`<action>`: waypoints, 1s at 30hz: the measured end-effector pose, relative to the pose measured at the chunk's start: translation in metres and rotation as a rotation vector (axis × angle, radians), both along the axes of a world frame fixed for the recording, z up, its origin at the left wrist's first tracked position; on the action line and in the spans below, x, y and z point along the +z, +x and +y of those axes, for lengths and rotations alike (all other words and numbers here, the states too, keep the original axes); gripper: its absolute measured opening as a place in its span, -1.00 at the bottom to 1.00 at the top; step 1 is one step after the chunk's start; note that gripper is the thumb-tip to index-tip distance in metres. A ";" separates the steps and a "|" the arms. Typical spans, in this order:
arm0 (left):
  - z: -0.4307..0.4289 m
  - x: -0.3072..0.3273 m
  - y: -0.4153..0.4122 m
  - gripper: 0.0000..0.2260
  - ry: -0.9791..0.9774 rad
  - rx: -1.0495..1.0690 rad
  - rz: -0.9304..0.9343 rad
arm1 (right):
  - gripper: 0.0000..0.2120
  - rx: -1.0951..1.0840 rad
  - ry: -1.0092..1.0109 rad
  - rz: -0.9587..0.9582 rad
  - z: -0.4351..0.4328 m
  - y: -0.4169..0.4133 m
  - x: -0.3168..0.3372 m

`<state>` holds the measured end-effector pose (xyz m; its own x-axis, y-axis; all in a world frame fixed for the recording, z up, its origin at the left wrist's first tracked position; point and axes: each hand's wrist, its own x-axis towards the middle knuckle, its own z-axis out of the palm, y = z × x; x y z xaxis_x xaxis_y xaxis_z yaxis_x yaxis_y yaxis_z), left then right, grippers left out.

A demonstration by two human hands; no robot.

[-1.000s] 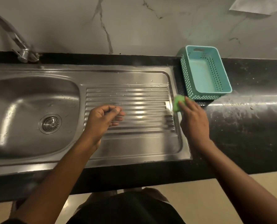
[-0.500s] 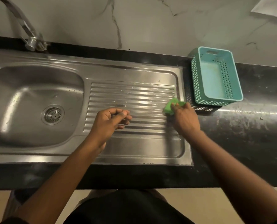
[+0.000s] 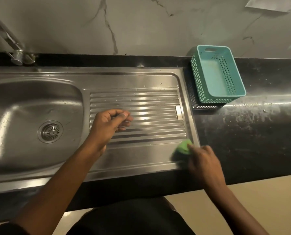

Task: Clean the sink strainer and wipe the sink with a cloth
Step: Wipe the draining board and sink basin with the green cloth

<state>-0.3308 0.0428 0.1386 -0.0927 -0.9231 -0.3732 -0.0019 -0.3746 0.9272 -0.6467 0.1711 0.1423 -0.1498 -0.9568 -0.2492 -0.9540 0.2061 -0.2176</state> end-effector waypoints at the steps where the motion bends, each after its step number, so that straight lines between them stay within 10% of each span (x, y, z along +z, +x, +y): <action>1: 0.002 -0.001 0.003 -0.85 0.000 -0.006 -0.005 | -0.54 -0.022 -0.069 -0.004 -0.007 -0.005 -0.002; 10: 0.017 -0.009 0.033 -0.85 -0.001 -0.020 0.015 | -0.41 -0.012 0.029 0.011 -0.019 0.108 -0.051; 22: 0.021 0.001 0.062 -0.86 0.002 0.010 0.003 | -0.43 0.694 0.082 0.120 -0.021 0.311 -0.041; 30: 0.010 0.007 0.087 -0.86 -0.019 0.095 -0.017 | -0.71 0.393 0.076 -0.625 -0.049 0.273 -0.020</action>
